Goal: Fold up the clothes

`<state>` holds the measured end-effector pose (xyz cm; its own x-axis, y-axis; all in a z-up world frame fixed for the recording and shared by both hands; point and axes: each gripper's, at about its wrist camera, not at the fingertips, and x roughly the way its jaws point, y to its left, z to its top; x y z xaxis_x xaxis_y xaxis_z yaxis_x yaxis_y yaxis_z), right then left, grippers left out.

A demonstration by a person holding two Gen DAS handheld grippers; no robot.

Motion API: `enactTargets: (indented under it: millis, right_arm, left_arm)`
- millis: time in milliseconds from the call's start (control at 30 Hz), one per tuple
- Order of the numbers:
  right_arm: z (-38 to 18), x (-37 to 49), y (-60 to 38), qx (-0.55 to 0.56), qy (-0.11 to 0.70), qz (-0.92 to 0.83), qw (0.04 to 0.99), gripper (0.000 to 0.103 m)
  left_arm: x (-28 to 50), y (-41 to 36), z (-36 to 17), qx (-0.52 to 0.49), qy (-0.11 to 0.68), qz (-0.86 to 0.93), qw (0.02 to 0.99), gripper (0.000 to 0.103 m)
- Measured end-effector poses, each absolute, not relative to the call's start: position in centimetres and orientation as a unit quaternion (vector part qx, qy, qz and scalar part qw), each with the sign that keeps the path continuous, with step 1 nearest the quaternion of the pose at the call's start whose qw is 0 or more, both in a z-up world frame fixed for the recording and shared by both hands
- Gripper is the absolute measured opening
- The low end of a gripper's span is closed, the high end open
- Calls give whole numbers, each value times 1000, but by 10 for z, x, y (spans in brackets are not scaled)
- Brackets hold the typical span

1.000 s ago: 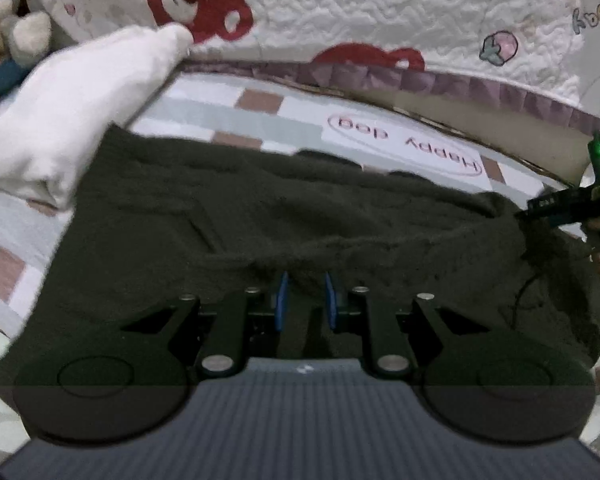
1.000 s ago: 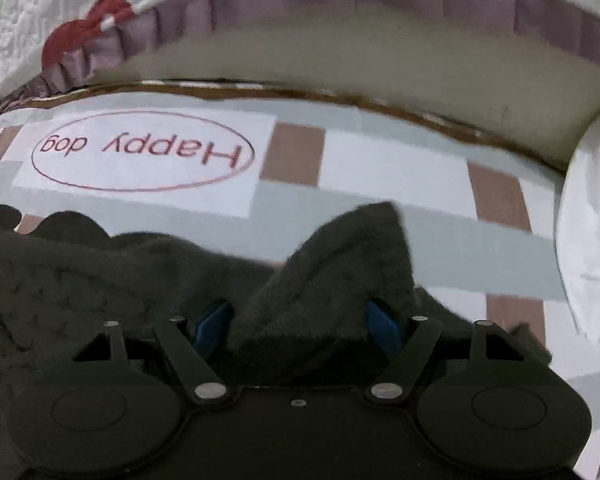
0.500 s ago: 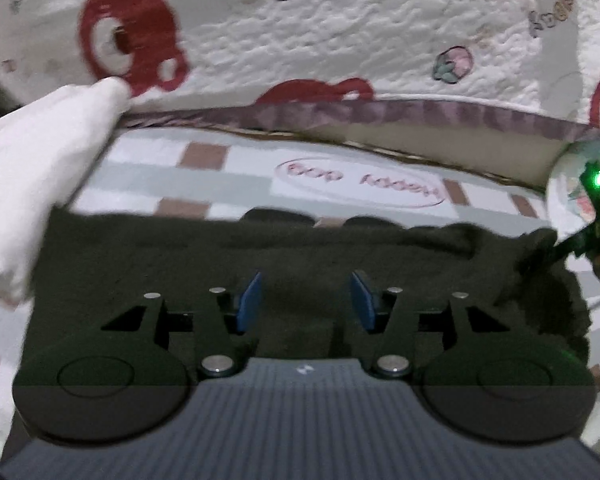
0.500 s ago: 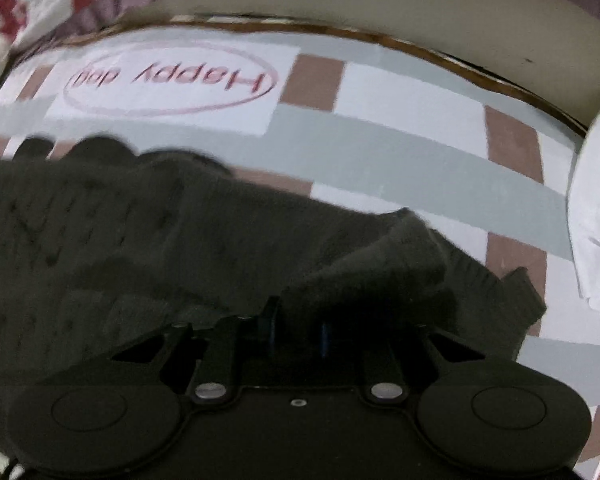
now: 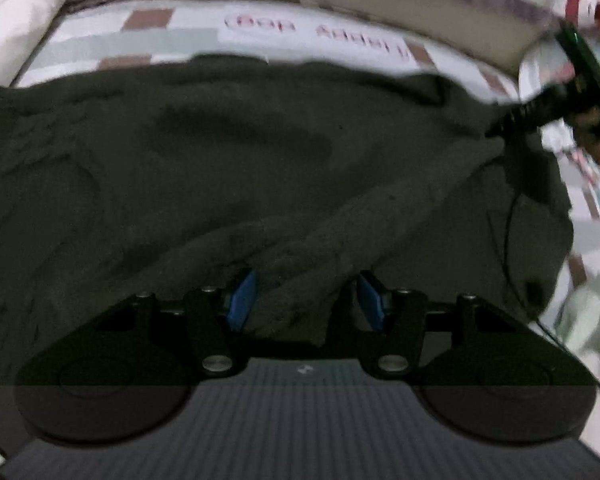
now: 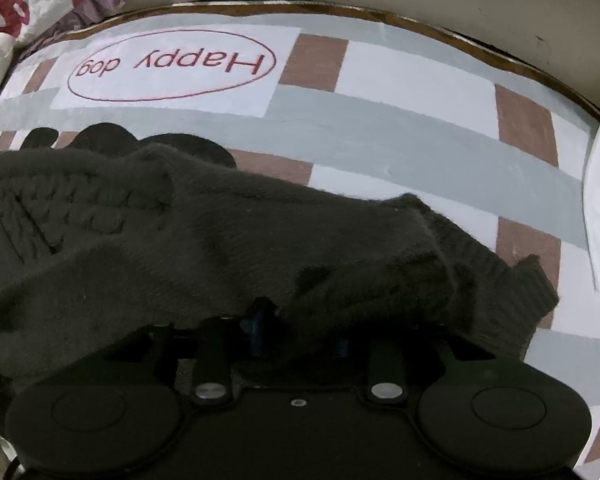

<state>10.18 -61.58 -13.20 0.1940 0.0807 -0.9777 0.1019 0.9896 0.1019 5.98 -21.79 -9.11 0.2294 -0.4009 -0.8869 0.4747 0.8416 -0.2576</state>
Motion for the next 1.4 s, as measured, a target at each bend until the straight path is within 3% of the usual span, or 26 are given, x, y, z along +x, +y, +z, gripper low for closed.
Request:
enactTargets:
  millis: [100,267,367,467,567,700,900,967,1000,1033,1100,1200,1267,1400]
  right_arm:
    - [-133,100,-608,-3,655,6,755,64]
    - [-106,87,-611,-46,648,-4,760,64]
    - [-83,77,-603,-131,615,-46,776,65]
    - [-70,77,-585,-206,566,-69,795,66]
    - [-63,82,-578,-166,552,-32,817,66]
    - [-56,87,-583,-105,538,-3,836,67]
    - [-54,84,-607,-33,463,-6,886,67]
    - [-61,86,-615,-46,448,-9,893,67]
    - [-63,86,-618,-53,448,-14,893,67]
    - [-66,86,-622,-57,450,-21,891,67]
    - [-71,88,-631,-50,461,-40,885,67]
    - [-75,89,-649,-24,479,-79,874,67]
    - [-77,90,-659,-19,488,-115,865,67]
    - [-81,89,-687,5,499,-183,847,67]
  left_arm:
    - [59,-215,-94,12,591,-274,759,55]
    - [61,-185,-61,-40,577,-270,770,56]
    - [66,-153,-40,-72,533,-228,812,66]
    - [74,-133,-48,-19,487,-134,863,68]
    - [76,-121,-61,15,441,-105,891,68]
    - [83,-128,-76,-27,471,-191,861,70]
    - [79,-174,-102,98,472,-200,853,71]
    - [77,-180,-106,109,476,-197,850,61]
    - [74,-182,-105,114,476,-202,849,26]
    - [72,-182,-97,108,463,-201,857,13]
    - [68,-179,-75,92,429,-193,878,12]
    - [68,-158,-35,28,375,-170,911,12]
    - [71,-154,-33,18,392,-159,906,13]
    - [75,-160,-62,36,451,-138,881,39]
